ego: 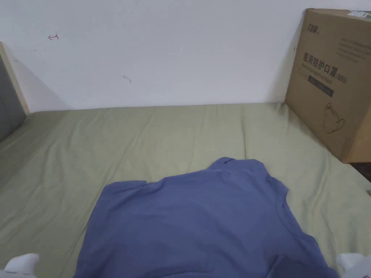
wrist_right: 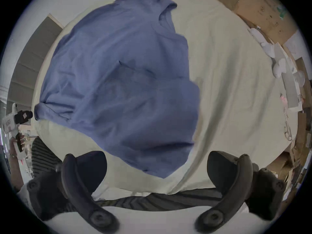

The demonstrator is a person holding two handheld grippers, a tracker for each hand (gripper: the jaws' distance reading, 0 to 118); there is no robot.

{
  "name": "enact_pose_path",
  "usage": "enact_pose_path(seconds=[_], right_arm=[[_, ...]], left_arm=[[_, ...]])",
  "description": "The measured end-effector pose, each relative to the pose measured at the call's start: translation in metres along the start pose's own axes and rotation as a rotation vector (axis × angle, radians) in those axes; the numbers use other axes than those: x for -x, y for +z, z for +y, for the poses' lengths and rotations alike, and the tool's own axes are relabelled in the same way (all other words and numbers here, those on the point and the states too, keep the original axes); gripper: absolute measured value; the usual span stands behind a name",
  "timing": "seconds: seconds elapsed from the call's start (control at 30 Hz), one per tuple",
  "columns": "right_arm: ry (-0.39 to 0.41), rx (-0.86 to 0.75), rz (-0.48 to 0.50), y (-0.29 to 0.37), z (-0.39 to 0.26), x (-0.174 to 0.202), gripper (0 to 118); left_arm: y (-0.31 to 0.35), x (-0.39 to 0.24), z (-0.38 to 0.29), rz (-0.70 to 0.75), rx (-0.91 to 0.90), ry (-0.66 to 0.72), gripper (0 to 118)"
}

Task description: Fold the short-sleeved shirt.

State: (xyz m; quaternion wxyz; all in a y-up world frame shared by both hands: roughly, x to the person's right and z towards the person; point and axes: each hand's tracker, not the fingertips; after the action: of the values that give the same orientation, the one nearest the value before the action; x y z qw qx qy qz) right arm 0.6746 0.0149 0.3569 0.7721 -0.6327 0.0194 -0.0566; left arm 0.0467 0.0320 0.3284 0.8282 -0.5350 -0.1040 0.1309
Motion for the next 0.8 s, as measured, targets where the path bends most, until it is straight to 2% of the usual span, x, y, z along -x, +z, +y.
enact_pose_path(seconds=[0.07,0.13,0.23,0.3,0.33,0.4,0.43,0.47,0.5,0.53,0.6,0.73,0.8], right_arm=[[0.016,-0.084,-0.014,0.019,0.004,0.011,117],[0.013,-0.207,0.013,0.042,0.010,0.024,116],[-0.019,-0.480,0.090,0.084,0.019,0.047,114],[-0.001,-0.735,0.169,0.105,0.019,0.063,104],[0.014,-0.841,0.198,0.114,0.015,0.070,98],[0.010,-1.023,0.205,0.130,0.009,0.091,94],[0.006,-1.091,0.207,0.135,0.007,0.099,69],[0.004,-1.142,0.215,0.136,0.007,0.104,40],[-0.014,-1.168,0.193,0.136,0.009,0.106,9],[-0.033,-1.198,0.184,0.138,0.007,0.110,0],[-0.027,-1.187,0.277,0.140,0.012,0.107,0],[-0.044,-1.171,0.265,0.141,0.017,0.094,0],[-0.075,-1.157,0.236,0.139,0.017,0.088,0]], left_arm=[[0.014,-0.010,0.004,-0.047,-0.041,0.012,107],[0.032,-0.027,0.011,-0.055,-0.139,-0.023,107],[0.065,-0.064,0.019,-0.028,-0.398,-0.119,106],[0.082,-0.091,0.016,-0.004,-0.616,-0.173,103],[0.088,-0.102,0.015,-0.015,-0.708,-0.187,97],[0.095,-0.119,0.010,-0.068,-0.839,-0.204,95],[0.098,-0.126,0.010,-0.092,-0.874,-0.201,75],[0.094,-0.128,0.015,-0.100,-0.894,-0.201,48],[0.094,-0.135,0.015,-0.087,-0.905,-0.206,16],[0.093,-0.142,0.014,-0.023,-0.923,-0.224,0],[0.092,-0.147,0.013,-0.042,-0.946,-0.254,0],[0.104,-0.139,0.022,0.040,-0.894,-0.326,0],[0.101,-0.119,0.036,0.031,-0.699,-0.296,0]])
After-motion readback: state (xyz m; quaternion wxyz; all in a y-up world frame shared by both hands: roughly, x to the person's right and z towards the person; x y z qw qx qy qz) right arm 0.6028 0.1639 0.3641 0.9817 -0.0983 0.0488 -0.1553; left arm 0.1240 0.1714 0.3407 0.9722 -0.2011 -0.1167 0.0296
